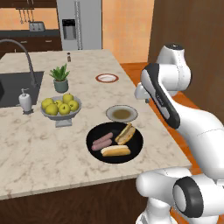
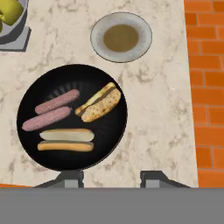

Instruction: Place one bun and one sausage from the bowl on each plate.

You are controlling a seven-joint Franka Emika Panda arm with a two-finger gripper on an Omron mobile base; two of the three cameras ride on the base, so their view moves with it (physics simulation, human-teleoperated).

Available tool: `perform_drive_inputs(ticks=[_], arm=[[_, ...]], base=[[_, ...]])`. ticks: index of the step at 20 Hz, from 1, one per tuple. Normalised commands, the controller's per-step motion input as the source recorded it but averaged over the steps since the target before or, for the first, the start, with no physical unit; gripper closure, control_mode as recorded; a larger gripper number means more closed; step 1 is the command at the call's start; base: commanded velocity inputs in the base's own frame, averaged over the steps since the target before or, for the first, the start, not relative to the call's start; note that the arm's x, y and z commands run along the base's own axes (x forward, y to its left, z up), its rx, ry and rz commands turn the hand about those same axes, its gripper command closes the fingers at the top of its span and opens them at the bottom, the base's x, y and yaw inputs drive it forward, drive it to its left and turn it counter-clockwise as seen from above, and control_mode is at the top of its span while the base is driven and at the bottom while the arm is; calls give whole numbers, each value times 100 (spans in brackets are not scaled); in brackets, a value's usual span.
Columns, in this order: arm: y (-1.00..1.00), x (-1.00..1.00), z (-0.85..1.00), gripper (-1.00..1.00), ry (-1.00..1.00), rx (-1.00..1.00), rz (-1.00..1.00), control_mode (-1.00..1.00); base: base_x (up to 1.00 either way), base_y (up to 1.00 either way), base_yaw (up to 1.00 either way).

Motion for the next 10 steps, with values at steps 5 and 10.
perform_drive_inputs(ticks=[5,10], arm=[[33,3,-22,-100,1,1,-6,-100],[61,23,-58,-100,0,8,-26,-100]], base=[[0,0,0],[0,0,0]])
